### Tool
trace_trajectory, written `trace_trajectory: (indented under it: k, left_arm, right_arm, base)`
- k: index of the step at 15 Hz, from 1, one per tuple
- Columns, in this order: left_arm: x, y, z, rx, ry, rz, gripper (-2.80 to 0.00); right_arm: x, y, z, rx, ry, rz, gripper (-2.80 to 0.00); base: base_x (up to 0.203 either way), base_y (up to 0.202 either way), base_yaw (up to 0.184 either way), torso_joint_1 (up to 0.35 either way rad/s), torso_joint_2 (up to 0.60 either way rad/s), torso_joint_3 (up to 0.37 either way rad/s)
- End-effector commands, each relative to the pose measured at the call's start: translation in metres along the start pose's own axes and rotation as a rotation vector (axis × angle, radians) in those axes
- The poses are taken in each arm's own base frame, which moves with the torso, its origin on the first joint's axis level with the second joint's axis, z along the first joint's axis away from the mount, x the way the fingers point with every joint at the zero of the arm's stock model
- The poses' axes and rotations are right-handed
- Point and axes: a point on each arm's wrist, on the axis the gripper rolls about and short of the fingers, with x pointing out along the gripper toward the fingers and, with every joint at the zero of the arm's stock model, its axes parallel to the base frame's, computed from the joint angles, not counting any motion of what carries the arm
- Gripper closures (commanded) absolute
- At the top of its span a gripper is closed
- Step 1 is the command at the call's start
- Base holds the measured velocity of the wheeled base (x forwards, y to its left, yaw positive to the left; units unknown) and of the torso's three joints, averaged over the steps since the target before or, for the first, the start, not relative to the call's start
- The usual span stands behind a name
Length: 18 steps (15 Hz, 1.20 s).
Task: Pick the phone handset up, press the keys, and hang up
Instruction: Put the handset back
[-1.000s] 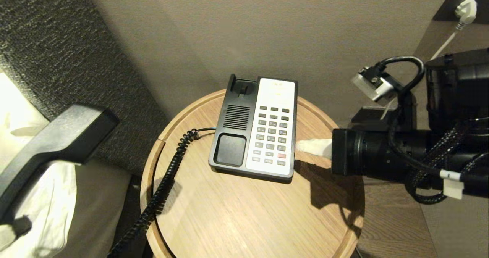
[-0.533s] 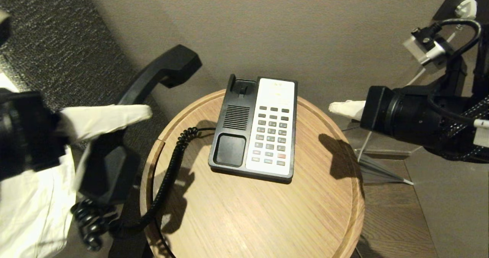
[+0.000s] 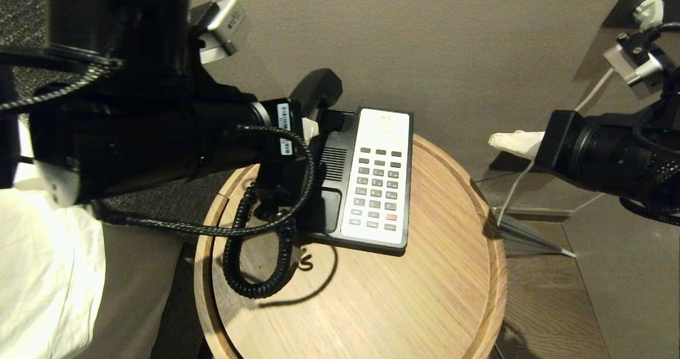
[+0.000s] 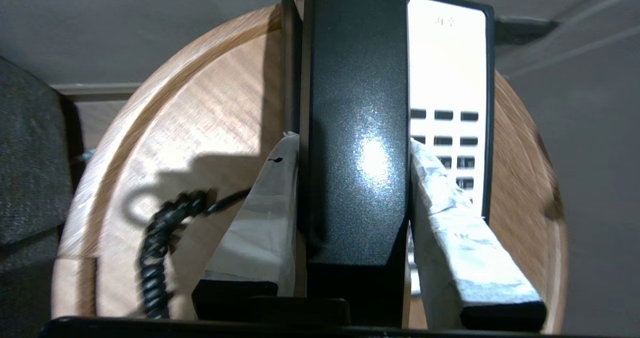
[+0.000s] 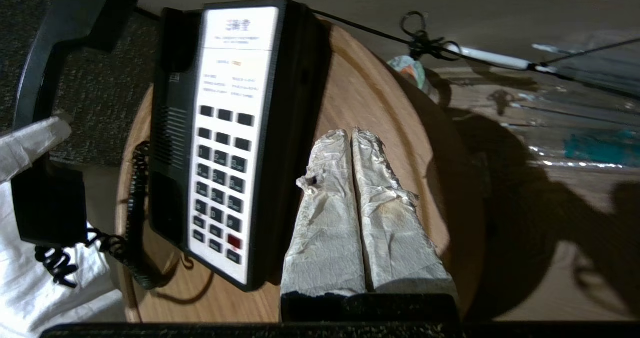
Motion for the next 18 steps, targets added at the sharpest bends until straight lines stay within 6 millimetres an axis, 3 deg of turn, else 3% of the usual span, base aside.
trace_trajectory:
  k: [1,11,18]
  left_arm:
    - [0.012,-0.011,-0.005,0.012,0.016,0.011,0.0]
    - [0.01,-0.018,-0.016,0.057,0.046,0.067,0.0]
    - [0.019,-0.022,-0.022,0.074,0.071,0.075,0.0]
  right_arm:
    - [-0.005,-0.005,-0.003,0.004,0.0,-0.012,0.0]
    - [-0.001,-0.008,-0.005,0.004,0.012,-0.027,0.0]
    - [0.003,-0.008,-0.006,0.003,0.019,-0.03,0.0]
  base:
    - [0.0,0.0,0.0,0.0,0.0,0.0]
    - [0.0,0.0,0.0,0.0,0.0,0.0]
    - [0.0,0.0,0.0,0.0,0.0,0.0]
